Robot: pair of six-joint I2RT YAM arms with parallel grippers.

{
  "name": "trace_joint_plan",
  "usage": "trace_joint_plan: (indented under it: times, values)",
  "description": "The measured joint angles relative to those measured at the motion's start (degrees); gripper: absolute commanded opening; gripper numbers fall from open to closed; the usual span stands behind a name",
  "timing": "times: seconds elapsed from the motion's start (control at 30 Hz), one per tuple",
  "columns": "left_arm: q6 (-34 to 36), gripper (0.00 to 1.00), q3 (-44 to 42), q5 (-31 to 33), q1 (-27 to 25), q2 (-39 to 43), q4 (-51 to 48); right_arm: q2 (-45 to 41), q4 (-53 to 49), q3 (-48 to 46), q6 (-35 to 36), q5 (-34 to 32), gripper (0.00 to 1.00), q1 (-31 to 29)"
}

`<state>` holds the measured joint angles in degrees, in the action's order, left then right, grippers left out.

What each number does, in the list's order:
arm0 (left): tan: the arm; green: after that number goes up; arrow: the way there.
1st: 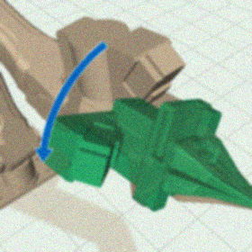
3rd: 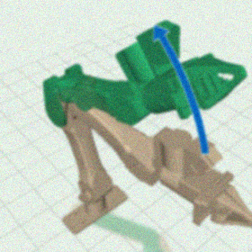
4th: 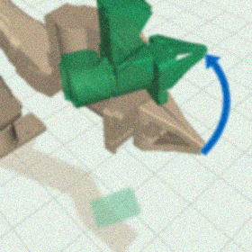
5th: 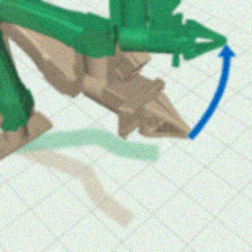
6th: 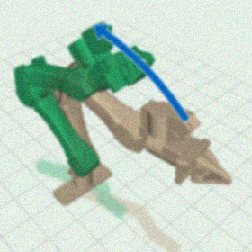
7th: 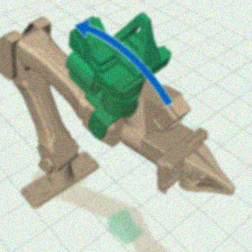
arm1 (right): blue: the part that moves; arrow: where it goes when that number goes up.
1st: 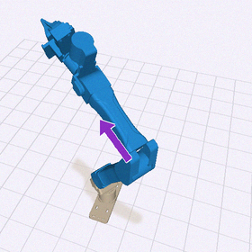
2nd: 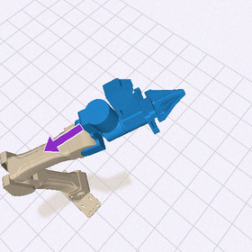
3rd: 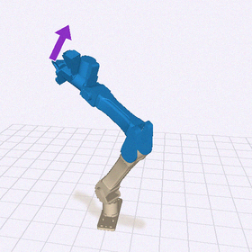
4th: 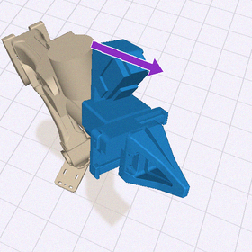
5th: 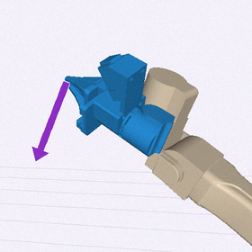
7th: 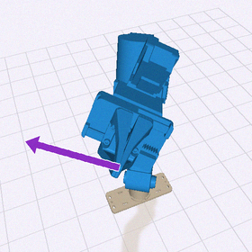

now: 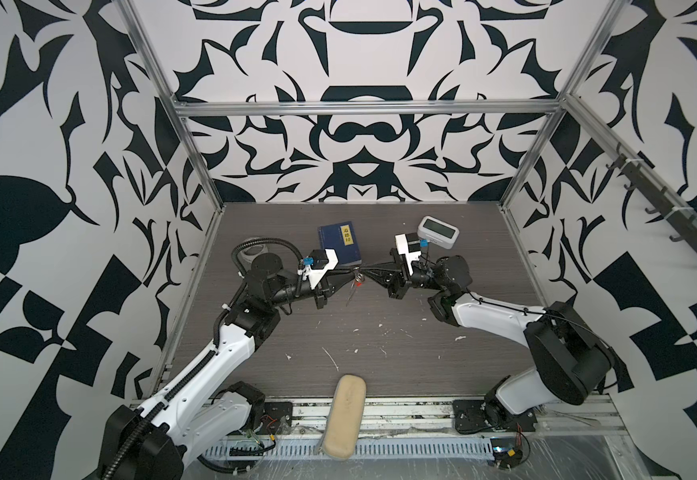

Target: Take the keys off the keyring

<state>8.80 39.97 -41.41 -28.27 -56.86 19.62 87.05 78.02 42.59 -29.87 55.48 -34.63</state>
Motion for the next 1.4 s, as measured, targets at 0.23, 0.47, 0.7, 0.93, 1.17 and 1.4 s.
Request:
trace_joint_plan:
  times: [0.23,0.47,0.7,0.93,1.17,1.4]
  values:
    - [-1.05,0.00,0.00,-1.09,-0.04,-0.02,1.22,0.00,0.46,0.66,-0.20,0.00,0.00,0.17]
    - [1.05,0.00,0.33,-1.05,-0.04,0.46,-0.92,0.00,0.50,0.61,-0.17,0.87,0.04,0.24]
    - [10.71,0.00,6.25,1.79,-0.24,0.59,-16.41,0.00,0.13,0.55,-1.46,2.56,0.28,0.81]
    - [16.79,0.00,8.57,4.24,-0.24,0.07,-26.53,0.00,-3.89,1.51,-0.37,5.38,0.26,1.18]
    - [19.23,0.00,10.51,3.85,-0.24,-0.44,-30.01,-0.76,-11.98,2.67,4.24,7.76,0.24,1.18]
    - [19.39,0.00,10.23,2.64,-0.24,-0.17,-29.68,-0.85,-15.58,3.48,6.58,8.92,0.18,1.18]
